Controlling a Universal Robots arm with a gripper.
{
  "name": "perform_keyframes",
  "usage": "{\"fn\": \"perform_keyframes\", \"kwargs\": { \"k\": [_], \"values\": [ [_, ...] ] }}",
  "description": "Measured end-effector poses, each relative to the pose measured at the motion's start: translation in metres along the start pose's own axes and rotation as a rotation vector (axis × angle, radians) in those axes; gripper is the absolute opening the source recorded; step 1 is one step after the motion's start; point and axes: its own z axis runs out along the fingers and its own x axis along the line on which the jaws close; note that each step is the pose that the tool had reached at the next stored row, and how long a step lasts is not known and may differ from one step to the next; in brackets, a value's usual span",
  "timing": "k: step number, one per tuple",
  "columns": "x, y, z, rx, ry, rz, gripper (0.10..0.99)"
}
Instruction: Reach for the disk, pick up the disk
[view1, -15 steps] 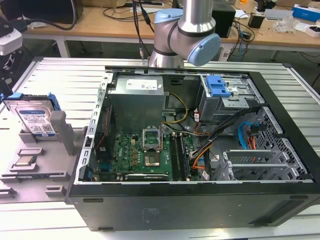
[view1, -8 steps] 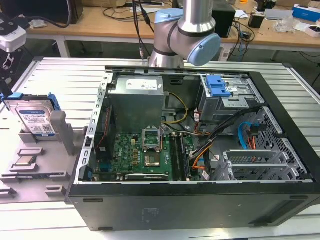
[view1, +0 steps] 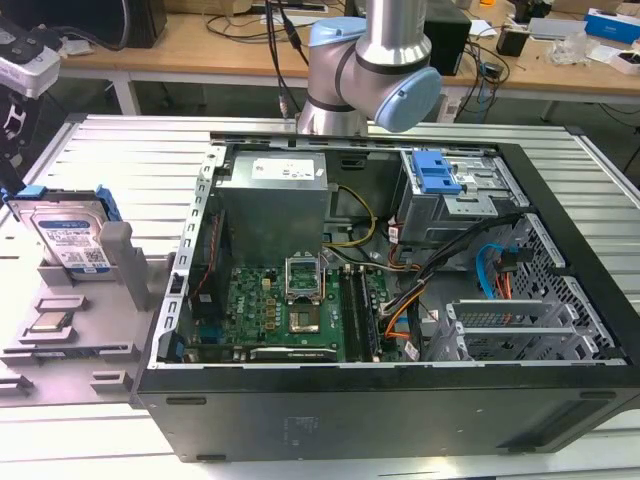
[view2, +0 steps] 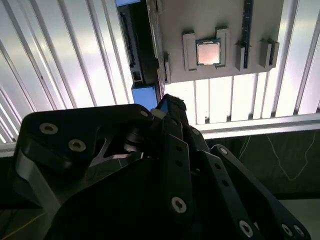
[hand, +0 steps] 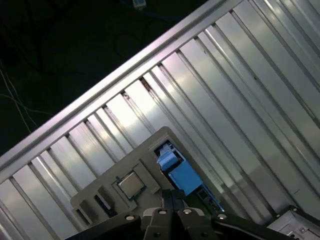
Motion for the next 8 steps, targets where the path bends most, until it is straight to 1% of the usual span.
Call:
{"fn": "perform_keyframes", "kwargs": {
  "k": [4,8],
  "values": [
    [0.0,0.0,0.0,0.0,0.0028,-0.073,0.106],
    [0.0,0.0,0.0,0.0,0.007,-0.184,0.106]
  ]
}}
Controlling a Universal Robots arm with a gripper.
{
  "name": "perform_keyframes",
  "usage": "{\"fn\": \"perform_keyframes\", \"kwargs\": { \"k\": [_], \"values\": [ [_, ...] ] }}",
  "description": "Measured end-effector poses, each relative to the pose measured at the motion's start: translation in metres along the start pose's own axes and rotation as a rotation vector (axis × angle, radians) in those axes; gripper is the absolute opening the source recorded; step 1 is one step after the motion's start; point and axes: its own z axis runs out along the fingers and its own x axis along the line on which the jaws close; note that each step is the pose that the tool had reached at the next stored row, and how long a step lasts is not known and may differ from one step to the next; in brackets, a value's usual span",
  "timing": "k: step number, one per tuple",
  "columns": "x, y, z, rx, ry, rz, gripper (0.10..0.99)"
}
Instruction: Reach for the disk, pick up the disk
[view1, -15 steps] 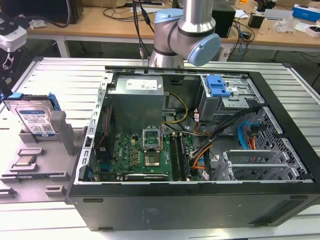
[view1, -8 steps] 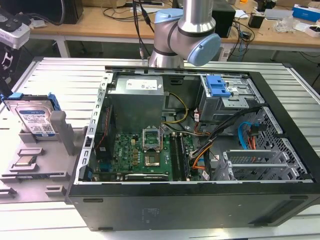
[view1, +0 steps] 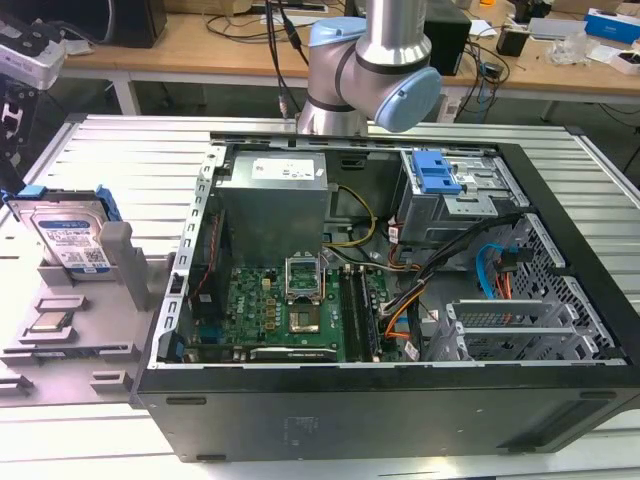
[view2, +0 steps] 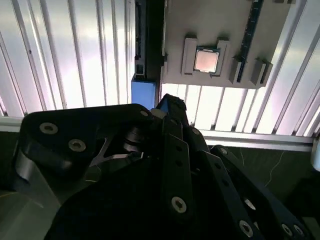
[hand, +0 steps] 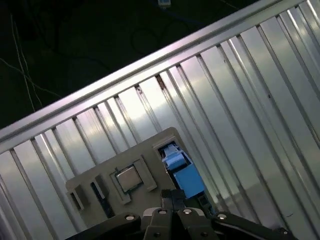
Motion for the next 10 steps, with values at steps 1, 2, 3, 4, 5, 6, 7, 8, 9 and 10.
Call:
{"fn": "perform_keyframes", "kwargs": {
  "k": [1,2,3,4,5,6,7,8,9,10],
  "values": [
    [0.0,0.0,0.0,0.0,0.0017,-0.043,0.106],
    [0.0,0.0,0.0,0.0,0.0027,-0.07,0.106],
    [0.0,0.0,0.0,0.0,0.0032,-0.085,0.106],
    [0.0,0.0,0.0,0.0,0.004,-0.104,0.106],
    [0.0,0.0,0.0,0.0,0.0044,-0.114,0.106],
    [0.0,0.0,0.0,0.0,0.0053,-0.138,0.106],
    [0.0,0.0,0.0,0.0,0.0061,-0.158,0.106],
    [0.0,0.0,0.0,0.0,0.0066,-0.172,0.106],
    [0.0,0.0,0.0,0.0,0.008,-0.209,0.106],
    [0.0,0.0,0.0,0.0,0.0087,-0.228,0.106]
  ]
}}
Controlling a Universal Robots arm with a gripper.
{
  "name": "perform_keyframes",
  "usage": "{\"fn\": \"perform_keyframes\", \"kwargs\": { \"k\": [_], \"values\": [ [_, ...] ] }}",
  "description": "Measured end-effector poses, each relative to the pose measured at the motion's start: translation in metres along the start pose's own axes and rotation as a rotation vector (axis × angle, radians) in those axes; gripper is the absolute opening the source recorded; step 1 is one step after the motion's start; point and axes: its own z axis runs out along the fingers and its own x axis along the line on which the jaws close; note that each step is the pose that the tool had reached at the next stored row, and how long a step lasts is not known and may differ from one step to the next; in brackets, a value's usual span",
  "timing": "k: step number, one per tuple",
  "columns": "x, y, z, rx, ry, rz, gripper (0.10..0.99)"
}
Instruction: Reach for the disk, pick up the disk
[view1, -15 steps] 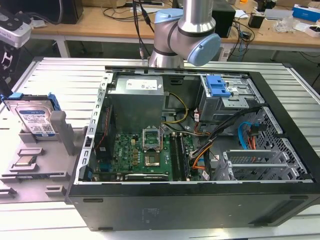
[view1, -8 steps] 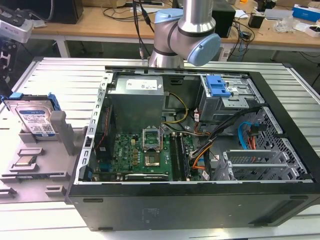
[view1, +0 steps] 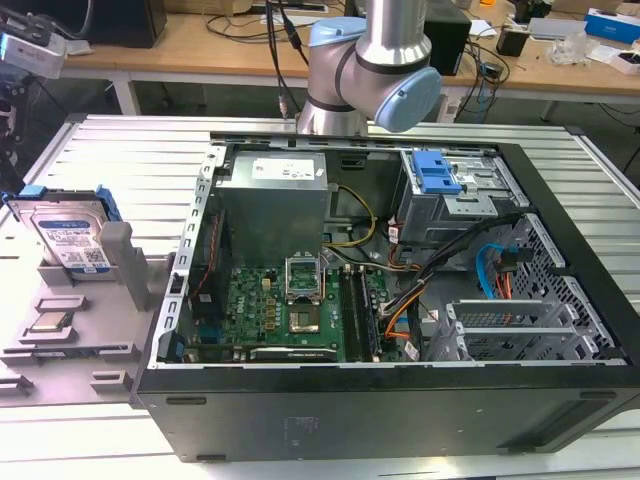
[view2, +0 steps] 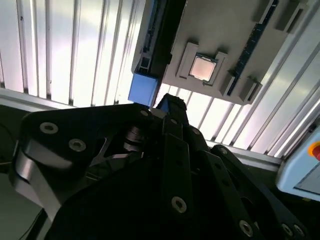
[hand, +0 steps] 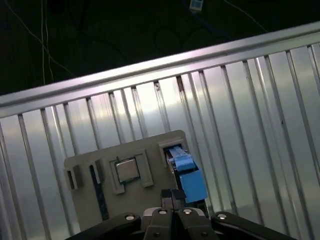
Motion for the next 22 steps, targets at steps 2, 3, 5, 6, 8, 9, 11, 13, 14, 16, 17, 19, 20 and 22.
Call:
{"fn": "perform_keyframes", "kwargs": {
  "k": [2,3,5,6,8,9,11,13,14,16,17,19,20,22],
  "values": [
    [0.0,0.0,0.0,0.0,0.0012,-0.028,0.106],
    [0.0,0.0,-0.0001,0.0,0.0017,-0.042,0.106],
    [0.0,0.0,0.0,0.0,0.0029,-0.074,0.106],
    [0.0,0.0,-0.0001,0.0,0.004,-0.102,0.106],
    [0.0,0.0,0.0,0.0,0.0054,-0.142,0.106],
    [0.0,0.0,0.0,0.0,0.006,-0.156,0.106],
    [0.0,0.0,0.0,0.0,0.0073,-0.19,0.106],
    [0.0,0.0,0.0,0.0,0.0088,-0.228,0.106],
    [0.0,0.0,0.0,0.0,0.0092,-0.24,0.106],
    [0.0,0.0,0.0,0.0,0.0109,-0.285,0.106],
    [0.0,0.0,0.0,0.0,0.0118,-0.308,0.106],
    [0.0,0.0,0.0,0.0,0.0134,-0.351,0.106],
    [0.0,0.0,0.0,0.0,0.0139,-0.363,0.106],
    [0.0,0.0,0.0,0.0,0.0155,-0.407,0.106]
  ]
}}
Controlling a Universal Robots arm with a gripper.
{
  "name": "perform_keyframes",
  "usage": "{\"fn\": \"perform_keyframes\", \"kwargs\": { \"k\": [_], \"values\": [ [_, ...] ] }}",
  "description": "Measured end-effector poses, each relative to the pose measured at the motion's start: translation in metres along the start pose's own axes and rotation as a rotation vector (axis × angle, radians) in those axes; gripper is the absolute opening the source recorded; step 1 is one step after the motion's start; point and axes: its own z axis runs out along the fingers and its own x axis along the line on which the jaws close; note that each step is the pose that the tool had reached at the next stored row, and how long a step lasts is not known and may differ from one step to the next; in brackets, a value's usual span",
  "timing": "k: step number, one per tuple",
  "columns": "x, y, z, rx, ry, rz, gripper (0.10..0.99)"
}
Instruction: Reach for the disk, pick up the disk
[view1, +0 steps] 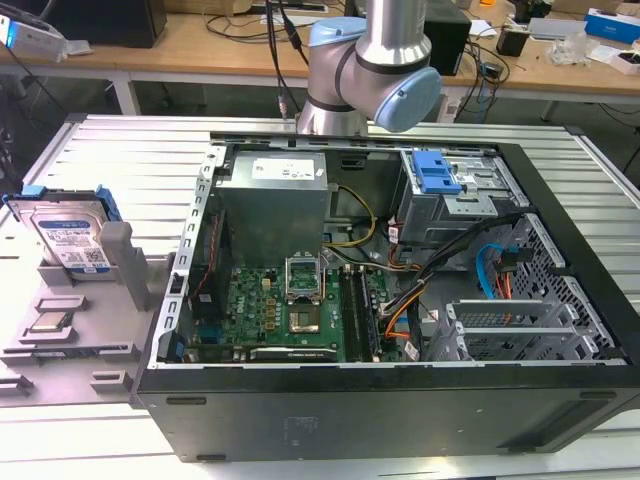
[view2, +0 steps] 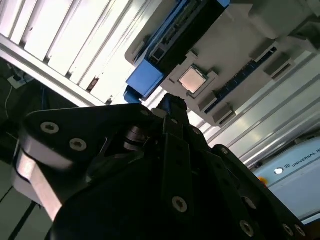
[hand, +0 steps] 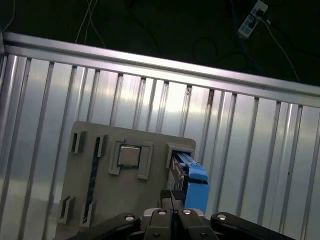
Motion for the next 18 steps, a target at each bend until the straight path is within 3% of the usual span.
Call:
{"fn": "perform_keyframes", "kwargs": {
  "k": [15,18],
  "values": [
    [0.0,0.0,0.0,0.0,0.0096,-0.252,0.106],
    [0.0,-0.0001,0.0,0.0,0.0098,-0.256,0.106]
  ]
}}
